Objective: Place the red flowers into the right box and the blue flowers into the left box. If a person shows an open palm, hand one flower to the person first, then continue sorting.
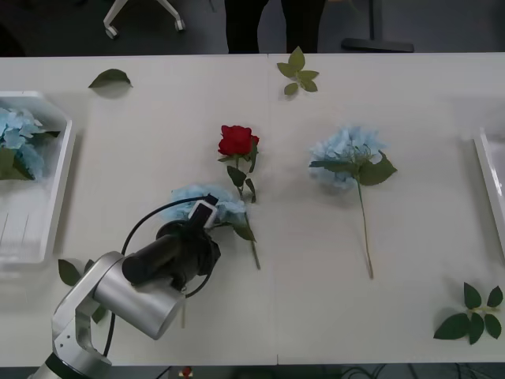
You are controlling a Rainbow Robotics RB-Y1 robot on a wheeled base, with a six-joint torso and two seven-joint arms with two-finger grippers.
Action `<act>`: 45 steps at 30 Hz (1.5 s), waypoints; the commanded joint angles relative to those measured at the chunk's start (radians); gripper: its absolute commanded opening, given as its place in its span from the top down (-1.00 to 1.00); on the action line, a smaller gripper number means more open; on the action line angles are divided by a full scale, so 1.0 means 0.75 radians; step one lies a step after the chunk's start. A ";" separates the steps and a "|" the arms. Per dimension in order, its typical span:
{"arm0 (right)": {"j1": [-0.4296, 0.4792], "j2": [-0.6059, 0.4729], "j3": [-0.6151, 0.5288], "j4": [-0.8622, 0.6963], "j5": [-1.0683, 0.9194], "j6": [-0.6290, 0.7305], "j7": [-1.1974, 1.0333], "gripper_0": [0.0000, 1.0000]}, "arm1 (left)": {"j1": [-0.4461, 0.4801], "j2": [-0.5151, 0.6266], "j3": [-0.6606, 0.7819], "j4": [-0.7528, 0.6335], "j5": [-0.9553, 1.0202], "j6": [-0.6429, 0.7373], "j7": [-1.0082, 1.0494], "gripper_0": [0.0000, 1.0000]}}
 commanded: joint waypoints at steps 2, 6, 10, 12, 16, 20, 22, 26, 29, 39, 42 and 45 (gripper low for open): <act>-0.012 0.003 -0.028 -0.009 0.014 -0.011 -0.033 0.00 | -0.010 0.032 0.020 -0.045 0.062 0.000 0.071 1.00; -0.012 0.003 -0.028 -0.009 -0.002 -0.016 -0.027 -0.33 | -0.027 0.075 0.059 -0.121 0.189 0.035 0.073 1.00; -0.010 0.003 -0.034 -0.042 -0.074 -0.014 -0.007 -0.73 | -0.045 0.114 0.118 -0.270 0.291 0.178 0.081 1.00; -0.010 0.001 -0.040 -0.081 -0.133 -0.007 0.026 -0.89 | -0.057 0.126 0.161 -0.352 0.344 0.266 0.091 1.00; -0.012 0.001 -0.145 -0.181 -0.313 0.130 0.130 -0.98 | -0.098 0.143 0.278 -0.497 0.455 0.429 0.113 1.00; -0.012 0.001 -0.249 -0.324 -0.456 0.322 0.143 -1.00 | -0.164 0.151 0.411 -0.567 0.571 0.556 0.126 1.00; -0.012 0.001 -0.271 -0.400 -0.499 0.383 0.128 -1.00 | -0.207 0.153 0.476 -0.583 0.622 0.605 0.128 1.00; -0.012 0.001 -0.294 -0.557 -0.573 0.481 0.008 -1.00 | -0.321 0.177 0.644 -0.585 0.692 0.728 0.128 1.00; -0.012 0.001 -0.292 -0.676 -0.573 0.512 -0.115 -1.00 | -0.403 0.228 0.752 -0.581 0.690 0.830 0.132 1.00; -0.014 0.038 -0.277 -1.126 -0.501 0.708 -0.618 -1.00 | -0.485 0.550 1.094 -0.401 0.635 0.967 0.085 1.00; -0.047 0.048 -0.196 -1.242 -0.458 0.708 -0.776 -1.00 | -0.462 0.613 1.209 -0.301 0.579 0.941 -0.011 1.00; -0.106 0.065 -0.071 -1.302 -0.391 0.668 -0.923 -1.00 | -0.429 0.658 1.307 -0.207 0.577 0.877 -0.111 1.00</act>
